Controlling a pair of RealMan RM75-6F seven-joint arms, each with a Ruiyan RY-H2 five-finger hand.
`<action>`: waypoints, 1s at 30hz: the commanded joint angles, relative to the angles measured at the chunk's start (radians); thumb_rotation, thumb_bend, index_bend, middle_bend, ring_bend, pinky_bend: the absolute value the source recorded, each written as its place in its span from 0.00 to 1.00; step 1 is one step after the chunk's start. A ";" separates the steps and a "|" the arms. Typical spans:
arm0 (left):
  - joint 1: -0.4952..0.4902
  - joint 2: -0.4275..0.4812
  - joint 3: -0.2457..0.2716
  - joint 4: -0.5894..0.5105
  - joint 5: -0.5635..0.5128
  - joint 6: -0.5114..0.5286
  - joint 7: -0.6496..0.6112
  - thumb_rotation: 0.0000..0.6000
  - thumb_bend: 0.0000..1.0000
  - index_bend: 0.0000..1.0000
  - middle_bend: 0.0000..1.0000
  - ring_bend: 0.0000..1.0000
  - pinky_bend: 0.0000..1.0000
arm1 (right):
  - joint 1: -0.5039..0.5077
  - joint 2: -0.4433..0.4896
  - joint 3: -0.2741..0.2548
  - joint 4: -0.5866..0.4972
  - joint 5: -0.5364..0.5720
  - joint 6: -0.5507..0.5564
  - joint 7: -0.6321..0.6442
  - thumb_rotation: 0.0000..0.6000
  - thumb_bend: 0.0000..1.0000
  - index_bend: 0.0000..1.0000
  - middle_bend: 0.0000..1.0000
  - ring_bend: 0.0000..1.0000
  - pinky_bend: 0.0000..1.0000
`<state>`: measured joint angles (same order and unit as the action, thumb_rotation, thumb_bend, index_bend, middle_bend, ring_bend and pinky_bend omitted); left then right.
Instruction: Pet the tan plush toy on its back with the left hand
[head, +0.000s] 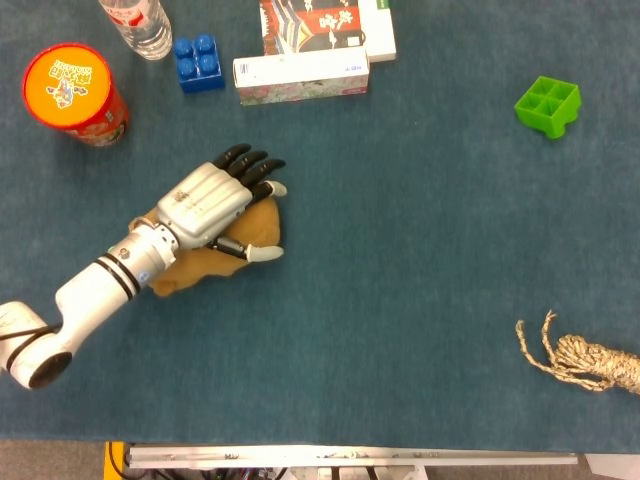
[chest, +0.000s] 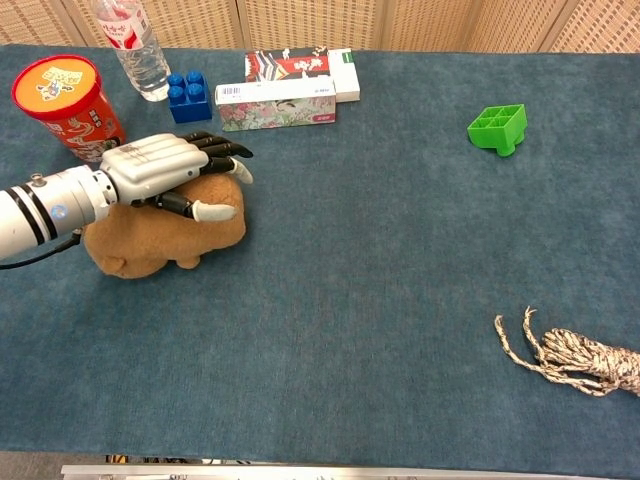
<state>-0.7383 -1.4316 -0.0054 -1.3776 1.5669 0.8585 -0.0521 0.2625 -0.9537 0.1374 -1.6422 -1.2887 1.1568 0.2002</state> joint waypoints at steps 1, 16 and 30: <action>0.009 0.025 0.001 -0.035 -0.020 0.007 0.028 0.00 0.00 0.20 0.08 0.05 0.00 | -0.002 0.001 -0.001 0.003 -0.004 0.001 0.007 1.00 0.00 0.00 0.04 0.00 0.00; -0.031 -0.016 -0.029 -0.065 -0.068 -0.027 0.085 0.00 0.00 0.20 0.08 0.05 0.00 | -0.018 0.009 -0.008 0.009 -0.013 0.013 0.033 1.00 0.00 0.00 0.04 0.00 0.00; -0.005 -0.006 -0.010 -0.048 -0.127 -0.021 0.130 0.00 0.00 0.20 0.08 0.05 0.00 | -0.018 0.005 -0.009 0.016 -0.014 0.004 0.042 1.00 0.00 0.00 0.04 0.00 0.00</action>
<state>-0.7478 -1.4435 -0.0170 -1.4206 1.4442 0.8330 0.0737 0.2447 -0.9483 0.1289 -1.6262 -1.3025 1.1613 0.2420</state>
